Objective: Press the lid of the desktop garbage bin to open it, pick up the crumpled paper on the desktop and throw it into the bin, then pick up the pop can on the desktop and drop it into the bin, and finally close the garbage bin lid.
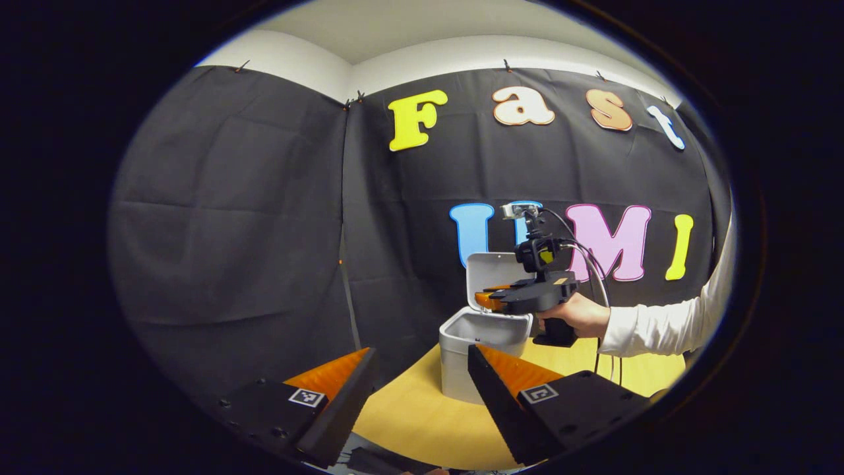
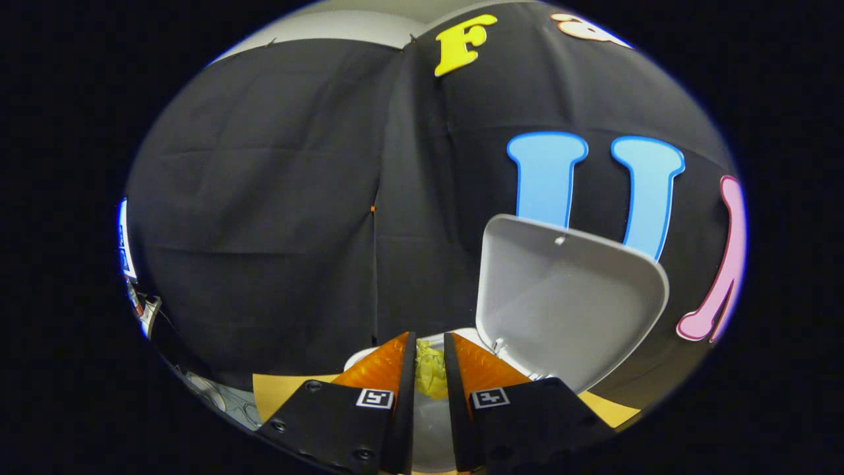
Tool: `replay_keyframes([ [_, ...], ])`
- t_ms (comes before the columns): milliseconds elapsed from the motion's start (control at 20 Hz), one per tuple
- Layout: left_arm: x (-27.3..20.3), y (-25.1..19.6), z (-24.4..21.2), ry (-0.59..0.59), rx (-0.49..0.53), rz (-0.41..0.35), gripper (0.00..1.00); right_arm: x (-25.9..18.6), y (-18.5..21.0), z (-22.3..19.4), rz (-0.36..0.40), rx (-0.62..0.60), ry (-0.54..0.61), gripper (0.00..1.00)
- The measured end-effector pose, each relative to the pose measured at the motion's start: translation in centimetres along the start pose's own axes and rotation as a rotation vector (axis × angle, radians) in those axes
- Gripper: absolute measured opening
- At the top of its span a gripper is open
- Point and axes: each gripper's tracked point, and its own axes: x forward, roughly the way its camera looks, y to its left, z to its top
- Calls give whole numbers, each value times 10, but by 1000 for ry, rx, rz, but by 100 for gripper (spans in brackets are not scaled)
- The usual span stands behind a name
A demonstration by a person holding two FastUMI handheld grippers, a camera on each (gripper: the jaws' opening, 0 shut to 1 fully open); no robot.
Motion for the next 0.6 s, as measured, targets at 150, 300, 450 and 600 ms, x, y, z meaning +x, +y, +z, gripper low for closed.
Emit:
replay_keyframes([
  [150, 4, 2, -6, 5, -12, -2, 92, 6, -13, -42, -40, 1, 132, 28],
  [300, 6, -8, -14, 8, -29, -40, 92, 2, -27, -55, -76, 2, 170, 28],
  [450, 14, -24, -34, 49, -3, -96, 92, 0, -32, -60, -77, 0, 192, 30],
  [600, 26, -59, -41, 60, -45, -206, 93, -14, -38, -52, -93, -21, 169, 42],
])
